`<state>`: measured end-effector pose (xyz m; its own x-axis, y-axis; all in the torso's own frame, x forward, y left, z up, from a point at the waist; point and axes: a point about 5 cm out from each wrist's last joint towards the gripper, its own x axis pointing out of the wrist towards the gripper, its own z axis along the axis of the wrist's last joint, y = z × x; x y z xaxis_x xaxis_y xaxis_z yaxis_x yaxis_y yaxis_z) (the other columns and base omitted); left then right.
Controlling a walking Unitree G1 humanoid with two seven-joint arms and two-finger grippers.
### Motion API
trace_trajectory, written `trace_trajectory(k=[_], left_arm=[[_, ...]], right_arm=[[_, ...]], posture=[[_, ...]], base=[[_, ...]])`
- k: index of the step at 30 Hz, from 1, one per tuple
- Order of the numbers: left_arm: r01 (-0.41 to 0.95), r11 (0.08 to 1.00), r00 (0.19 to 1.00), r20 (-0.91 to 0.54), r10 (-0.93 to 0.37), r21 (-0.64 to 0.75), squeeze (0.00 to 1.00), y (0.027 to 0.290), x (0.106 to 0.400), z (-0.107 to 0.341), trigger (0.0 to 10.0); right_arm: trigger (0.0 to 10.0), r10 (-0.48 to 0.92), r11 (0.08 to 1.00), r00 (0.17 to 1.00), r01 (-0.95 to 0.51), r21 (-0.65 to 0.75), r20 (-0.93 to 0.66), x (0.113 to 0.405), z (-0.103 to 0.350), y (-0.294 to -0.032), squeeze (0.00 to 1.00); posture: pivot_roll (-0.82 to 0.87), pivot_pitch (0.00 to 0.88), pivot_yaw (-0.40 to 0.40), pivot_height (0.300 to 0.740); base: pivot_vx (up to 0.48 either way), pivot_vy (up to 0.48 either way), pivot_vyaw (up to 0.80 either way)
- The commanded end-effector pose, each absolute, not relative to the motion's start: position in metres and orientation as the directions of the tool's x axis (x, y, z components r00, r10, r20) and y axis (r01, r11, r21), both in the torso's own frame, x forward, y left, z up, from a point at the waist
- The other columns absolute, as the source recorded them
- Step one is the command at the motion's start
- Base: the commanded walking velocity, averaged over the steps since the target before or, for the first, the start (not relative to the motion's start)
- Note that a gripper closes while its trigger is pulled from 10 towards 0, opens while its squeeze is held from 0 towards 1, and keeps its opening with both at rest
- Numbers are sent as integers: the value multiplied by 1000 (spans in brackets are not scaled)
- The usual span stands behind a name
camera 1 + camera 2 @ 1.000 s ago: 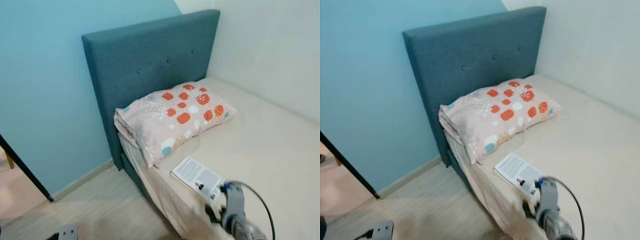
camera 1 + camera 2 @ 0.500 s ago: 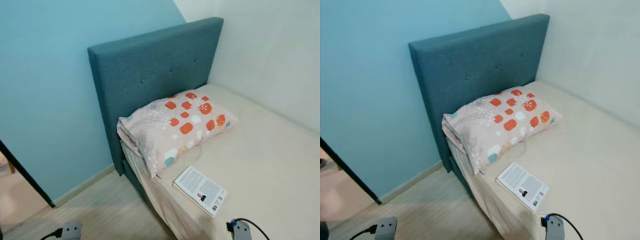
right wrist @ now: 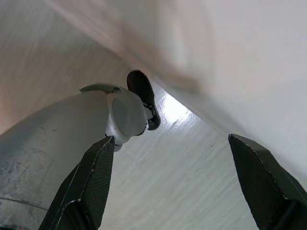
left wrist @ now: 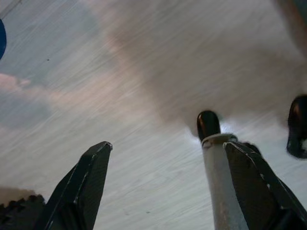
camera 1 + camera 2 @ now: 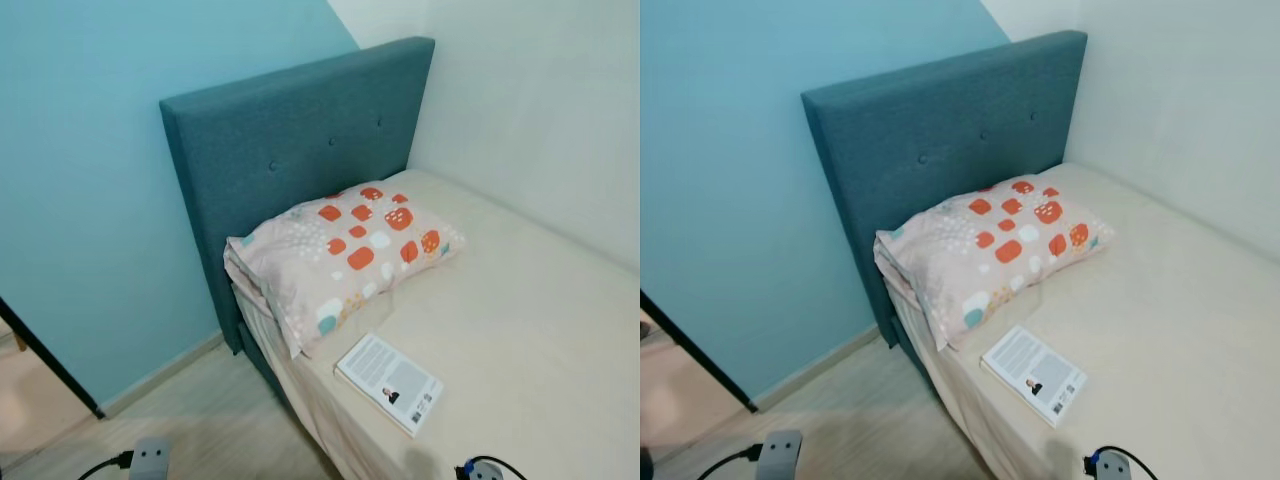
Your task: Clean up the room
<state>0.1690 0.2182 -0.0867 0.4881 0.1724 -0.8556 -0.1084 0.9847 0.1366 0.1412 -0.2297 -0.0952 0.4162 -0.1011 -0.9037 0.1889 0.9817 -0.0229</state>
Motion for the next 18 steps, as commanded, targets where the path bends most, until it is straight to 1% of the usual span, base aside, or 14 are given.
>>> trace_trajectory(k=[1,9,18], left_arm=[[-71,989,463,-873,151,134,0,213,161,-91,10000],[-40,992,463,-877,128,123,0,206,160,-93,10000],[-23,992,461,-879,120,123,0,205,160,-93,10000]], right_arm=[[10000,-99,984,389,174,-33,-916,134,-99,-227,0],[10000,-95,987,384,154,-38,-919,139,-99,-218,0],[10000,-100,988,385,147,-46,-917,139,-98,-221,0]], posture=[[-136,39,-10,740],[-135,39,-12,740],[-137,36,-12,740]], base=[[-480,0,0],[-454,0,0],[-377,0,0]])
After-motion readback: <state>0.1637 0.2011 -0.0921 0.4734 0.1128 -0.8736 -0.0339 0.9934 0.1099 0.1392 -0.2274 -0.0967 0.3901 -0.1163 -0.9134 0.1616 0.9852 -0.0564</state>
